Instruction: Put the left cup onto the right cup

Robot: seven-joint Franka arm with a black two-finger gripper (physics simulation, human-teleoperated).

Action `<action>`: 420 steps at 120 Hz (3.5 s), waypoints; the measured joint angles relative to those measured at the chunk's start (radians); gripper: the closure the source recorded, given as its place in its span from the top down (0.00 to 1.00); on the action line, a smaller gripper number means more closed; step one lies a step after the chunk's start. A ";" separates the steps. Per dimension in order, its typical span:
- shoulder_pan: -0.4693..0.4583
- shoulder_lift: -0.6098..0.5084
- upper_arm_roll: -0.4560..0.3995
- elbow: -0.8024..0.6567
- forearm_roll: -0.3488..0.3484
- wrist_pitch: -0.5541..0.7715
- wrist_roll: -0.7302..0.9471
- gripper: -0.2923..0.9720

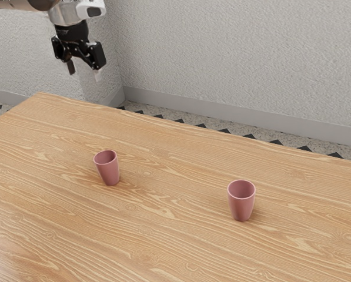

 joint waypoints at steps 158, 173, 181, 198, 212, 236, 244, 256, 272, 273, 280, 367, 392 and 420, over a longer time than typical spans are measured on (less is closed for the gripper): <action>0.026 -0.217 -0.016 -0.833 0.019 0.682 0.036 0.76; 0.043 -0.188 -0.016 -0.828 0.018 0.731 0.035 0.76; 0.054 -0.171 -0.016 -0.823 0.017 0.748 0.034 0.76; 0.080 -0.144 -0.016 -0.815 0.010 0.770 0.033 0.76; 0.100 -0.104 -0.016 -0.791 0.003 0.781 0.032 0.76; 0.082 -0.064 -0.016 -0.783 -0.019 0.802 0.029 0.76; 0.078 -0.059 -0.017 -0.783 -0.023 0.809 0.029 0.76; 0.078 -0.051 -0.019 -0.781 -0.031 0.817 0.027 0.76; 0.077 -0.022 -0.019 -0.777 -0.040 0.823 0.025 0.76; 0.077 -0.020 -0.019 -0.776 -0.041 0.823 0.025 0.76; 0.076 -0.003 -0.019 -0.763 -0.046 0.824 0.025 0.76; 0.047 0.098 -0.019 -0.683 -0.089 0.829 0.022 0.76; 0.046 0.132 -0.019 -0.637 -0.094 0.829 0.024 0.76; 0.046 0.161 -0.019 -0.620 -0.101 0.829 0.026 0.76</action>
